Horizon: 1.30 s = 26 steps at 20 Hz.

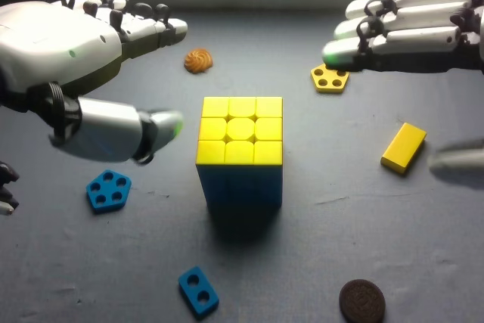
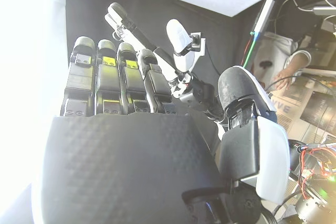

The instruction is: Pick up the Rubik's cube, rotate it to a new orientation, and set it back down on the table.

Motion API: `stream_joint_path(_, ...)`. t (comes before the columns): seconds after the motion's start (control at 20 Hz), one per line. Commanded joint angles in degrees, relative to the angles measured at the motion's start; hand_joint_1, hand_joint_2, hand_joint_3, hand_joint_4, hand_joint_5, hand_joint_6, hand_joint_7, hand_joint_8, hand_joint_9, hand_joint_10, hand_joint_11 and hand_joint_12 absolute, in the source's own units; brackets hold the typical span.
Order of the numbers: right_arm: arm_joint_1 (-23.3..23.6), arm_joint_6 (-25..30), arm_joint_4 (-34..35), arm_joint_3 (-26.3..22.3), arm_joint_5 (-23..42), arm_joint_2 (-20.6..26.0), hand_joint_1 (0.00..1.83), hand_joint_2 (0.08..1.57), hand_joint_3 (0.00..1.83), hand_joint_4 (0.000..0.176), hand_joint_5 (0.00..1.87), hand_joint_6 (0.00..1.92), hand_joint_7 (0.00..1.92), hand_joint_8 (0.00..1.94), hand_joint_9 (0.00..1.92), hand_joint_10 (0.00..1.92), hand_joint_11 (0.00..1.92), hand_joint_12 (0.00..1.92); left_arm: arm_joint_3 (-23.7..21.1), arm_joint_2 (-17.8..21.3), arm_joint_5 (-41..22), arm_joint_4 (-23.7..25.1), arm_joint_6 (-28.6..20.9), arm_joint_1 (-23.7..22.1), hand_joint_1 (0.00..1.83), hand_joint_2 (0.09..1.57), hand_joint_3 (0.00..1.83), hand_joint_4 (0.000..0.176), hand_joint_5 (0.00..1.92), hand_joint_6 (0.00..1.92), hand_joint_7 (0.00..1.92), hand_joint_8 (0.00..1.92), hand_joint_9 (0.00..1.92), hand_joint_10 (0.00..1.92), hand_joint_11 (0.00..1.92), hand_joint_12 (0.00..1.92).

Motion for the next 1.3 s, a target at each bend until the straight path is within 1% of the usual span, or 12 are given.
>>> stream_joint_path(0.0,1.0,0.4,2.5,-0.1,-0.7,0.3,0.2,1.14,0.04,0.0,0.19,0.06,0.19,0.0,0.13,0.04,0.0,0.3,-0.1,0.3,-4.4,0.8,0.0,-0.7,0.28,1.24,0.04,0.055,0.14,0.01,0.14,0.0,0.13,0.02,0.0,0.61)
stream_joint_path(0.05,1.0,0.4,2.5,-0.1,-0.7,0.3,0.22,1.15,0.03,0.0,0.16,0.03,0.18,0.0,0.13,0.03,0.0,0.35,-0.1,0.3,-4.5,0.8,0.0,-0.7,0.29,1.25,0.03,0.057,0.12,0.01,0.12,0.0,0.13,0.01,0.0,0.54)
stream_joint_path(0.25,1.0,0.4,2.5,-0.1,-0.7,0.3,0.2,1.15,0.01,0.0,0.18,0.02,0.19,0.0,0.13,0.01,0.0,0.34,-0.2,0.2,-4.6,0.8,0.2,-1.0,0.29,1.26,0.01,0.047,0.16,0.01,0.18,0.01,0.21,0.02,0.0,0.72)
stream_joint_path(0.4,1.0,0.3,2.5,-0.1,-0.8,0.3,0.23,1.16,0.01,0.0,0.16,0.01,0.17,0.0,0.14,0.01,0.0,0.43,-0.2,-0.3,-4.6,0.2,0.2,-1.1,0.26,1.28,0.01,0.047,0.12,0.0,0.13,0.0,0.16,0.0,0.0,0.61)
stream_joint_path(0.55,0.9,-1.8,2.5,-0.9,-4.6,0.4,0.25,1.16,0.0,0.0,0.19,0.01,0.18,0.0,0.15,0.01,0.0,0.43,-0.4,-1.0,-4.6,-0.6,0.2,-1.4,0.33,1.24,0.0,0.053,0.12,0.0,0.16,0.0,0.19,0.01,0.0,0.7)
stream_joint_path(0.65,0.8,-1.5,2.5,-1.2,-5.4,0.4,0.24,1.15,0.0,0.0,0.16,0.0,0.18,0.0,0.16,0.01,0.0,0.46,-0.8,-2.1,-5.8,-2.1,0.9,-1.4,0.46,1.19,0.0,0.051,0.11,0.0,0.13,0.0,0.18,0.0,0.0,0.77)
stream_joint_path(0.75,0.5,-1.5,2.5,-1.5,-6.5,0.6,0.4,1.1,0.0,0.0,0.21,0.02,0.21,0.0,0.17,0.01,0.0,0.57,-0.8,-4.2,-6.6,-4.6,4.3,-2.2,0.65,1.13,0.0,0.064,0.09,0.0,0.12,0.0,0.2,0.01,0.0,0.86)
stream_joint_path(0.85,0.5,-1.5,2.5,-1.7,-7.1,0.6,0.47,1.08,0.0,0.0,0.22,0.01,0.22,0.01,0.18,0.01,0.0,0.59,-0.6,-5.7,-6.8,-7.9,8.4,-2.4,0.74,1.1,0.0,0.059,0.08,0.0,0.11,0.0,0.2,0.01,0.0,0.92)
stream_joint_path(0.9,0.4,-1.5,2.5,-1.8,-7.4,0.7,0.46,1.09,0.0,0.0,0.17,0.0,0.19,0.0,0.15,0.0,0.0,0.51,-0.6,-6.2,-7.7,-7.9,7.9,-1.6,0.79,1.09,0.0,0.06,0.08,0.0,0.12,0.0,0.2,0.01,0.0,0.91)
stream_joint_path(0.95,0.4,-1.5,2.5,-1.9,-7.7,0.7,0.46,1.09,0.0,0.0,0.15,0.0,0.18,0.0,0.15,0.0,0.0,0.45,-0.7,-6.9,-10.4,-4.2,2.8,0.5,0.82,1.08,0.0,0.064,0.07,0.0,0.11,0.0,0.19,0.0,0.0,0.84)
stream_joint_path(1.05,0.2,-1.5,2.5,-2.1,-8.2,0.8,0.48,1.08,0.0,0.0,0.16,0.01,0.21,0.01,0.17,0.01,0.0,0.47,-1.1,-8.0,-14.6,-0.7,-2.5,3.5,0.84,1.06,0.0,0.062,0.06,0.0,0.1,0.0,0.17,0.0,0.0,0.9)
stream_joint_path(1.25,0.0,-1.4,2.5,-2.6,-9.6,1.0,0.51,1.06,0.0,0.0,0.17,0.01,0.21,0.0,0.17,0.01,0.0,0.56,-1.0,-10.6,-19.6,-1.1,-3.4,6.7,0.91,1.03,0.0,0.049,0.08,0.0,0.09,0.0,0.16,0.0,0.0,0.87)
